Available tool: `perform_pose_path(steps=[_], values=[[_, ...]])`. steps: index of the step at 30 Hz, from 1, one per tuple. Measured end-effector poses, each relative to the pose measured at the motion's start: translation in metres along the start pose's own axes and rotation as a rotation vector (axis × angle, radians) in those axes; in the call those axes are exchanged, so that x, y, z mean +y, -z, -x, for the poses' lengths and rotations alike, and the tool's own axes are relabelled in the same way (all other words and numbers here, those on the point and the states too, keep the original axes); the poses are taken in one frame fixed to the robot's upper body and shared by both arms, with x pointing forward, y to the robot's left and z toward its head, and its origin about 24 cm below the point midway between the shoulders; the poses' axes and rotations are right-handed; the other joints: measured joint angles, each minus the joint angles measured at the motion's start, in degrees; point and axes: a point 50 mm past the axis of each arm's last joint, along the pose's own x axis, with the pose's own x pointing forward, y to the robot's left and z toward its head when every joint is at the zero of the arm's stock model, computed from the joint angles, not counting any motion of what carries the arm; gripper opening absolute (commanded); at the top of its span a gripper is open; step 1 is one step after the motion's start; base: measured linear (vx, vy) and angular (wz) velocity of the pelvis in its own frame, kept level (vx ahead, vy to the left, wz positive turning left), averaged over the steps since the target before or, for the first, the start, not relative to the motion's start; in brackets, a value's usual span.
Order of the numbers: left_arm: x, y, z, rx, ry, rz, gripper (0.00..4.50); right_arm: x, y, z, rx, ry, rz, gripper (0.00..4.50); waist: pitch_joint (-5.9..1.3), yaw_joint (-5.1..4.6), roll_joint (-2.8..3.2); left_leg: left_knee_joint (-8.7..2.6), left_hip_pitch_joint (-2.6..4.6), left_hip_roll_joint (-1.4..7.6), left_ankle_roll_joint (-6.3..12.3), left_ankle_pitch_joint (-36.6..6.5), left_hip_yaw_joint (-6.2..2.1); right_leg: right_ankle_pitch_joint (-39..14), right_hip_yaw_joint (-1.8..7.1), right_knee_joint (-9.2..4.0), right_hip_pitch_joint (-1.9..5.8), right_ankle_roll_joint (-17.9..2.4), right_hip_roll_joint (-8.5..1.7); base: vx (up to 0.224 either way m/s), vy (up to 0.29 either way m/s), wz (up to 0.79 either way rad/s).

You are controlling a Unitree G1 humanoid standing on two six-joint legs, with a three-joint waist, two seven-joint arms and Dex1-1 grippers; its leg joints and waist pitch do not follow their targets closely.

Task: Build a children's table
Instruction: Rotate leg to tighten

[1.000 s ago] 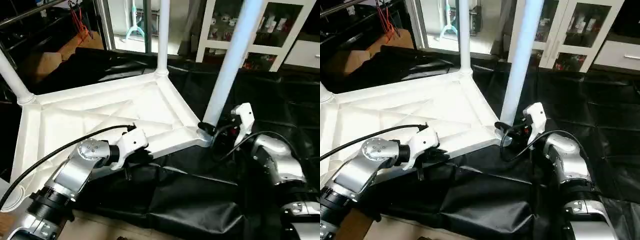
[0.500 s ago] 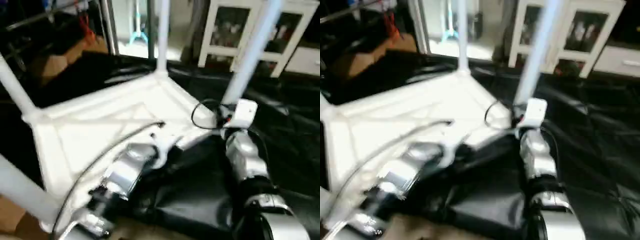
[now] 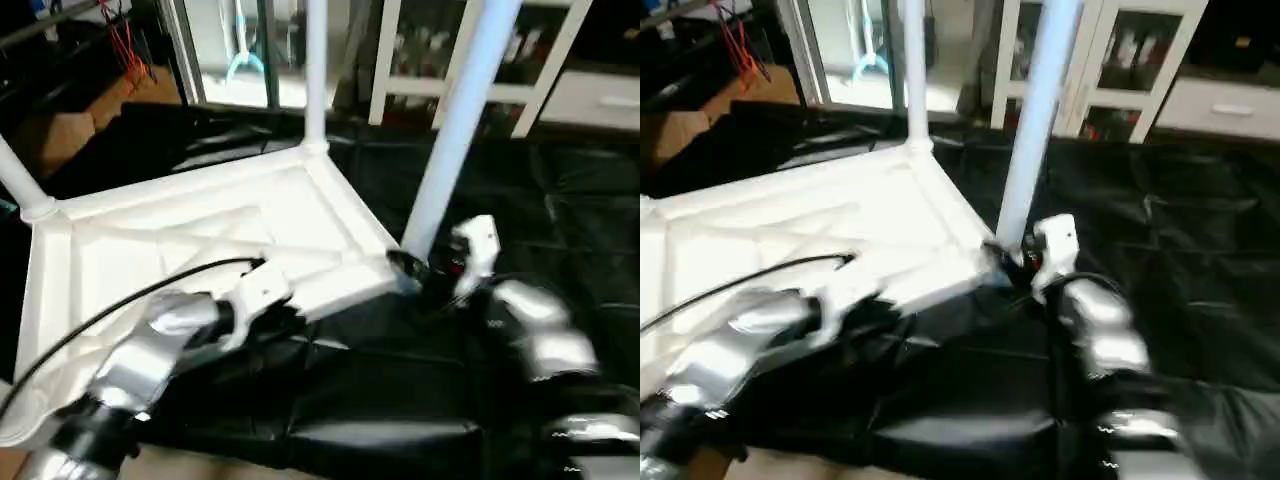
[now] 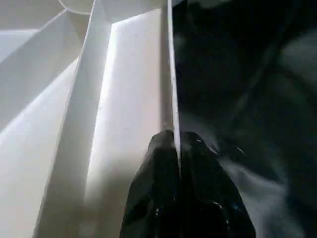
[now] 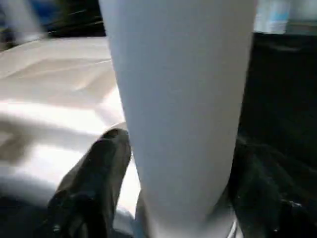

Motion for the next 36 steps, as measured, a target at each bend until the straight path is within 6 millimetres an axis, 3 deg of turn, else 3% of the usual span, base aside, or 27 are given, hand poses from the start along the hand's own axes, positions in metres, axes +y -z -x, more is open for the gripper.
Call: perform_pose_path(steps=[4, 5, 16, 21, 24, 27, 33, 36], values=[[0.0, 0.003, 0.008, -0.006, 0.037, 0.013, 0.0, 0.0, -0.011, 0.012, 0.017, -0.15, 0.018, 3.22, -0.02, 0.55, 0.09, 0.0, -0.2, 0.13, 0.14, 0.0, 0.07, 0.0, -0.07, 0.07, -0.26, 0.0, 0.05, 0.0, 0.0, 0.0], [0.0, 0.004, 0.008, -0.006, 0.039, 0.01, 0.0, 0.001, -0.011, 0.012, 0.019, -0.162, 0.015, 3.03, -0.03, 0.65, 0.11, 0.0, -0.19, 0.16, 0.14, 0.0, 0.11, 0.0, -0.06, 0.09, -0.27, 0.0, 0.06, 0.0, 0.0, 0.0], [-0.003, 0.009, 0.012, -0.005, 0.065, 0.011, 0.0, 0.003, -0.008, 0.01, 0.025, -0.177, -0.028, 2.15, -0.04, 1.03, 0.18, 0.19, 0.06, 0.21, 0.11, 0.0, 0.31, -0.3, 0.09, 0.79, -0.33, -0.5, 0.05, 0.0, 0.0, 0.0], [-0.002, 0.01, 0.012, 0.001, 0.051, 0.015, 0.0, 0.006, -0.005, 0.002, 0.018, -0.13, -0.015, 2.06, -0.06, 0.72, 0.13, 0.33, 0.17, 0.36, 0.09, 0.1, 0.32, -0.3, 0.03, 1.04, -0.33, -0.5, 0.09, 0.0, 0.0, 0.0], [0.002, 0.009, 0.007, 0.014, -0.011, 0.024, 0.0, 0.007, 0.0, -0.015, -0.012, 0.05, -0.04, 2.03, -0.16, 0.02, -0.14, 0.38, 0.49, 0.42, -0.31, 0.0, 0.36, -0.3, 0.02, 1.15, -0.19, -0.5, 0.08, 0.0, 0.0, 0.0], [0.008, -0.004, -0.016, 0.018, -0.112, 0.062, 0.0, 0.002, 0.003, -0.032, -0.042, 0.336, -0.097, 2.01, -0.31, 0.09, -0.38, 0.43, 0.68, 0.38, -0.45, 0.0, 0.39, -0.2, 0.08, 1.22, -0.1, -0.7, 0.03, 0.0, 0.0, 0.0], [-0.008, -0.037, -0.075, 0.003, -0.191, 0.169, 0.0, -0.008, 0.01, -0.04, -0.09, 0.836, -0.244, 2.0, -0.64, 1.68, -0.46, 0.41, 0.79, -0.01, -0.42, 0.0, 0.39, -0.4, 0.34, 0.7, 0.24, -0.4, -0.14, -0.017, 0.005, 0.02], [-0.016, -0.041, -0.086, 0.014, -0.178, 0.167, 0.0, -0.009, 0.015, -0.039, -0.088, 0.91, -0.264, 2.0, -1.25, 1.81, -0.76, 0.4, 0.83, -0.05, -0.37, 0.0, 0.31, -0.4, 0.39, 0.42, 0.68, -0.3, -0.1, 0.0, 0.0, 0.0]])
